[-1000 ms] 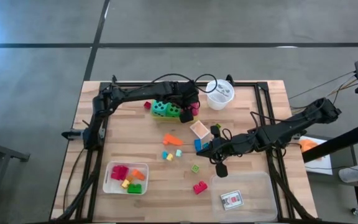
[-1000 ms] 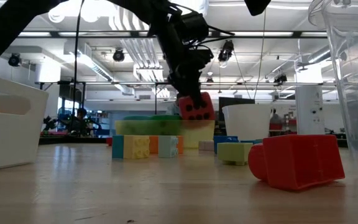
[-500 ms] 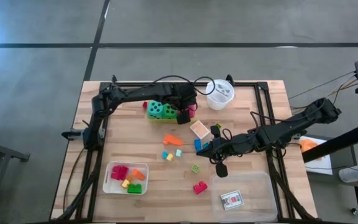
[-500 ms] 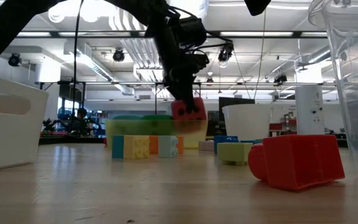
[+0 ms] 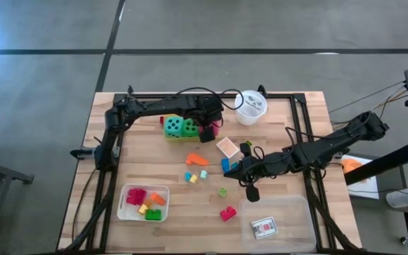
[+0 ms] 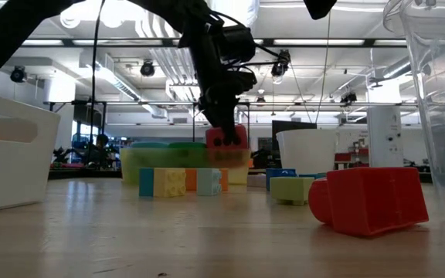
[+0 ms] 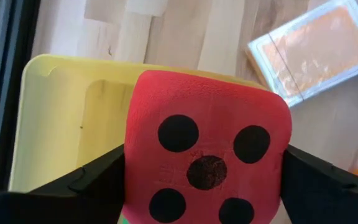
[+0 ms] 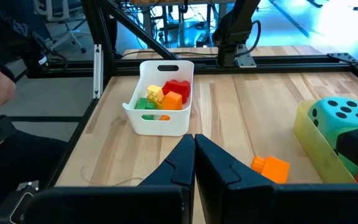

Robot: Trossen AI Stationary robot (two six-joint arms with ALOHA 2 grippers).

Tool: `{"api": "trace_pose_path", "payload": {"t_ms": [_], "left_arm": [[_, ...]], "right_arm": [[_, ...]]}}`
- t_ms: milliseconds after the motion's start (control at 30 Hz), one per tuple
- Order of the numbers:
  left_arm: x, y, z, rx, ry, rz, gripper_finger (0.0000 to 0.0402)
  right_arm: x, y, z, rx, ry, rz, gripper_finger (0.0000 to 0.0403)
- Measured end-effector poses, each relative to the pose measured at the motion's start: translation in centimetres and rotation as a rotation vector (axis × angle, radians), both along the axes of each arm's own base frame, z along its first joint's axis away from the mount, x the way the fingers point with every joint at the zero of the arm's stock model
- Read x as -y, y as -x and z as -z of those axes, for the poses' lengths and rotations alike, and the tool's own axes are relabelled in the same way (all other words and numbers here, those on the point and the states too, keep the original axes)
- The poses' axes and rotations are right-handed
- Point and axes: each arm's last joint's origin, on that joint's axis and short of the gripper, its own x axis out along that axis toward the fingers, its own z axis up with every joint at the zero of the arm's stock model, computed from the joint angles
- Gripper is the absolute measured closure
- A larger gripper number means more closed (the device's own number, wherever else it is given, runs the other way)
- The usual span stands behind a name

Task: Pick & Place Toys
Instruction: Put the pink die into the yellow bin

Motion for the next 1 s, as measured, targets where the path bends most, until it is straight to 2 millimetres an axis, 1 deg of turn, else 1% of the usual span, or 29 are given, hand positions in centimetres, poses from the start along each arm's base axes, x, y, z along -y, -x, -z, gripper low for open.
{"api": "trace_pose_path", "payload": {"t_ms": [167, 233, 467, 1000], "left_arm": [[0.07, 0.2, 0.15, -0.025, 0.008, 0.002, 0.0017], [0.08, 0.23, 0.24, -0.03, 0.01, 0.002, 0.0008], [0.26, 0.16, 0.29, -0.028, 0.021, 0.01, 0.0021], [0.36, 0.1, -0.19, -0.008, 0.036, 0.014, 0.0022]], "right_arm": [[0.0, 0.0, 0.0, 0.0, 0.0, 0.0, 0.0394], [0.0, 0.0, 0.0, 0.0, 0.0, 0.0, 0.0394], [0.0, 0.0, 0.0, 0.0, 0.0, 0.0, 0.0394], [-0.02, 0.01, 0.0, 0.0, 0.0, -0.001, 0.0394]]}}
